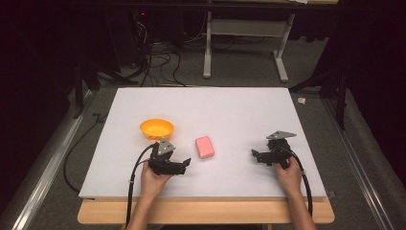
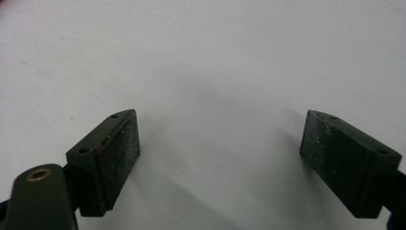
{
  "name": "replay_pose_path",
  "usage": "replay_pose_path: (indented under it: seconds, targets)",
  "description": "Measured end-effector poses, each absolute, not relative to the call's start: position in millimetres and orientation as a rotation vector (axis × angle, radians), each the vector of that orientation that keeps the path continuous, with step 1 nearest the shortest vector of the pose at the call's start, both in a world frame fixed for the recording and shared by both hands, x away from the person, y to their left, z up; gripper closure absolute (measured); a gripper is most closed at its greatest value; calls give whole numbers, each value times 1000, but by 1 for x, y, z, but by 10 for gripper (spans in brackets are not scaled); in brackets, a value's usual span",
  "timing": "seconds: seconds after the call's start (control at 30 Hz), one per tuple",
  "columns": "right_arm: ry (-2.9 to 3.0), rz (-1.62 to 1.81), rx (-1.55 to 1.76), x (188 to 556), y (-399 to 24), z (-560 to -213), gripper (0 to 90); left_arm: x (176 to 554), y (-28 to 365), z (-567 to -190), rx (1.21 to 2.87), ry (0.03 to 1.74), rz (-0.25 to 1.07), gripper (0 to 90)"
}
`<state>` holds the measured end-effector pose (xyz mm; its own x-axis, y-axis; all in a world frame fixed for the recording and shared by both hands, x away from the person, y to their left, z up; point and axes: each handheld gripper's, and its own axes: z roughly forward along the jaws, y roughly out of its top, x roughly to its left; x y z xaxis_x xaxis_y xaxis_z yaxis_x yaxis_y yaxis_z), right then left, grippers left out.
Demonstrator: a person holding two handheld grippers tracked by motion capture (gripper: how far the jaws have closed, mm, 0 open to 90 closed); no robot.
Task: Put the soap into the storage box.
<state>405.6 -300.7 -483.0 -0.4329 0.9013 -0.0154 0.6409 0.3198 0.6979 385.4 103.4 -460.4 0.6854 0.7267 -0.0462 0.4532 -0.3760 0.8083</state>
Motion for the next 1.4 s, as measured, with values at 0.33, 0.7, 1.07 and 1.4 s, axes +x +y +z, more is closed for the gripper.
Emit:
replay_pose_path:
  seconds: [0.33,0.7,1.07,1.4]
  targets:
    - [2188,877,1367,406,-301,-483,142,390,88,-455,2035,873,375,100]
    - [2187,878,1367,406,-301,-483,142,397,74,-451,2054,838,364,75]
    - [2188,876,1367,406,-301,-483,142,410,56,-450,2080,817,360,55]
    - [2189,877,1364,406,-301,-483,142,423,48,-457,2075,833,337,45]
